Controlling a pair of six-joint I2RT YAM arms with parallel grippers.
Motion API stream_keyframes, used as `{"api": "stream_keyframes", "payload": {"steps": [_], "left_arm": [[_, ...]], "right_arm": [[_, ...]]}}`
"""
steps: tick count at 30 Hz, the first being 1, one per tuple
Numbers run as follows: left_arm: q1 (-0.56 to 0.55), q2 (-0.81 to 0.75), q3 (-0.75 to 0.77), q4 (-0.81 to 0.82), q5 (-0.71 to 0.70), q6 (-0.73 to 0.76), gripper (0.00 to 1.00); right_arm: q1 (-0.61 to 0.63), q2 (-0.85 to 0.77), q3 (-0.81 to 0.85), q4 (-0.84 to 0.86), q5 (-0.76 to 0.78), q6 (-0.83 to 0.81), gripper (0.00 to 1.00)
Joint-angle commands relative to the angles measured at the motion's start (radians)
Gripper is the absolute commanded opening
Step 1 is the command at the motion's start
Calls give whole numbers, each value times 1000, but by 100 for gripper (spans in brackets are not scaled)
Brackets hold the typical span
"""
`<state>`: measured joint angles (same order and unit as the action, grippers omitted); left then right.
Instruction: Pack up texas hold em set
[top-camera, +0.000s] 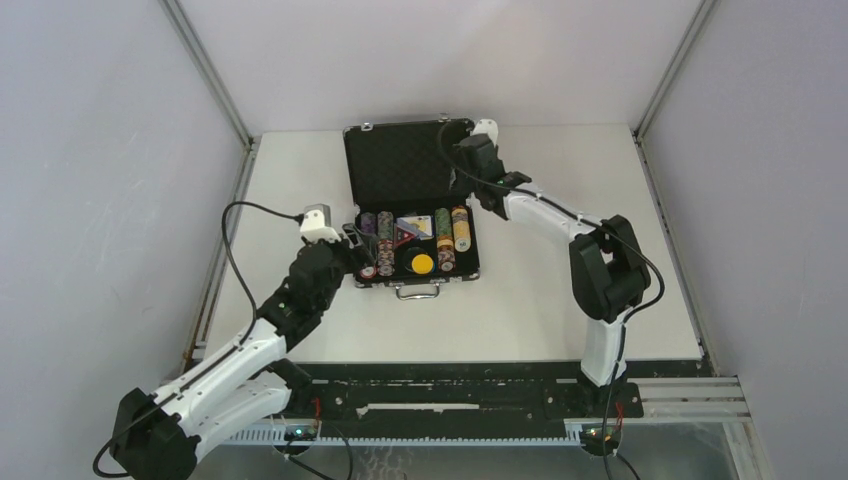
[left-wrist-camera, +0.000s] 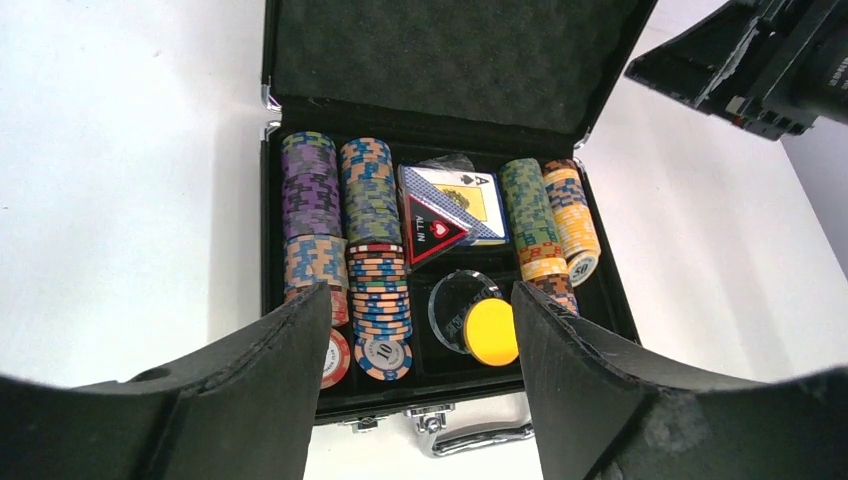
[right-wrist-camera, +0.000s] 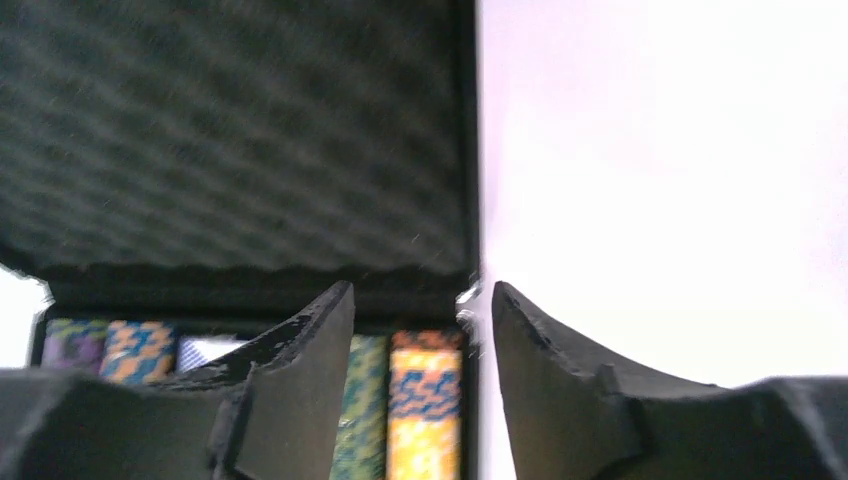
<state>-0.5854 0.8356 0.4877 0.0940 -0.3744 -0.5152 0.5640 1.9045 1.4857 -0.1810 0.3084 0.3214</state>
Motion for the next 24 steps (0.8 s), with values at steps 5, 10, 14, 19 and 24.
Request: {"api": "stream_keyframes", "payload": {"steps": [5, 10, 14, 19, 24], "left_arm": [[16, -38, -11, 16, -37, 19, 72], [18, -36, -12, 12, -48, 28, 72], [18, -30, -13, 14, -47, 32, 72], [18, -19, -11, 17, -38, 34, 72], [18, -40, -22, 23, -47, 30, 71]], "right_arm": [[-85, 128, 184, 144, -50, -148, 67], [-112, 220, 307, 115, -78, -151, 58], [-119, 237, 319, 136, -65, -168, 35], [-110, 187, 262, 166, -20, -195, 3], [-68, 69, 100, 257, 40, -235, 0]]}}
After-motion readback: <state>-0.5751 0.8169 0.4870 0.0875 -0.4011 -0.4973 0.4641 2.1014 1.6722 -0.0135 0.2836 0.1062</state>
